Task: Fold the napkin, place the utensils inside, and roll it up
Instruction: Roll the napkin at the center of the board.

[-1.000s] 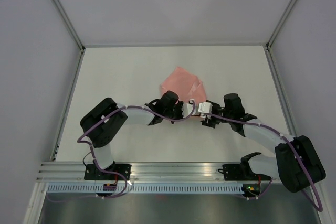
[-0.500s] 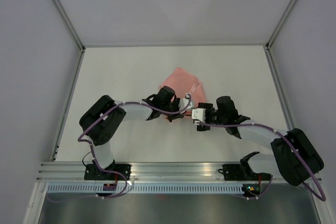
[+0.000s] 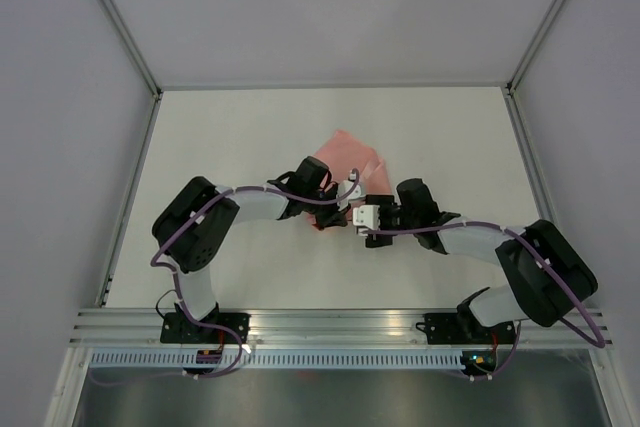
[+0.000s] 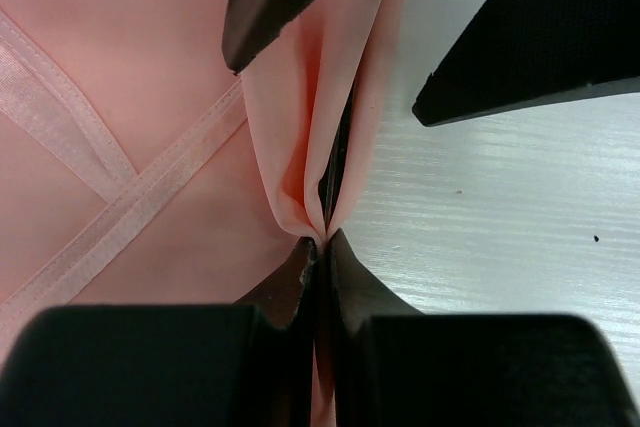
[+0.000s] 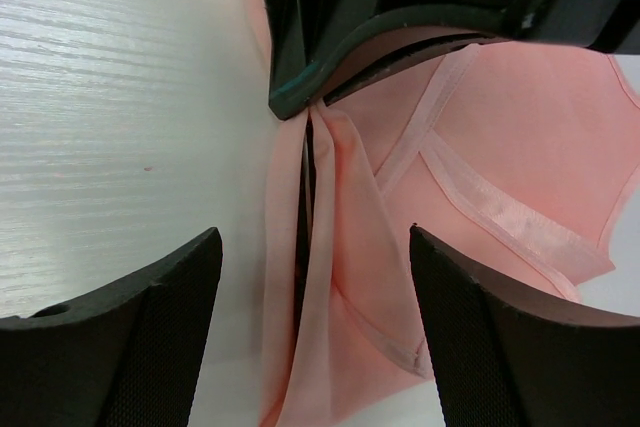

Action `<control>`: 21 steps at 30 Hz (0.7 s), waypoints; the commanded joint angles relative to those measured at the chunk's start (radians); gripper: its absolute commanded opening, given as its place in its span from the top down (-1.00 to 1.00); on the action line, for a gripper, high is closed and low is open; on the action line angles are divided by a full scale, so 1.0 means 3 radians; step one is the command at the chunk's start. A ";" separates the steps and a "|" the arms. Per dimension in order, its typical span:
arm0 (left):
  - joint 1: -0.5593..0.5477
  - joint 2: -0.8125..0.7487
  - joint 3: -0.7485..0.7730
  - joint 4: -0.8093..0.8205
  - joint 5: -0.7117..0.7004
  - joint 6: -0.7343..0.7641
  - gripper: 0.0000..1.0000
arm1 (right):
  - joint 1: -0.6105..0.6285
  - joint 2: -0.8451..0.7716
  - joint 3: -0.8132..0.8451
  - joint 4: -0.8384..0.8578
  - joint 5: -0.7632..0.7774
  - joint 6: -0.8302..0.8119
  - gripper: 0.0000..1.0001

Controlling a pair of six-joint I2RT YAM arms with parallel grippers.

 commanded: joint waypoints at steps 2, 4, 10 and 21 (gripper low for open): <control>-0.0013 0.0105 0.0171 -0.0178 0.0229 -0.0069 0.95 | 0.0025 0.0111 0.0270 0.0096 -0.0168 -0.0160 -0.62; -0.0013 0.0125 0.0192 -0.0214 0.0245 -0.0074 0.95 | 0.0026 0.0137 0.0331 0.0009 -0.0204 -0.0175 -0.62; 0.0017 0.0156 0.0279 -0.0311 0.0372 -0.0084 0.95 | 0.0041 0.0315 0.0663 -0.0410 -0.0306 -0.0186 -0.59; 0.0074 0.0258 0.0422 -0.0439 0.0505 -0.0089 0.95 | 0.0036 0.0500 0.0970 -0.0943 -0.0368 -0.0196 -0.33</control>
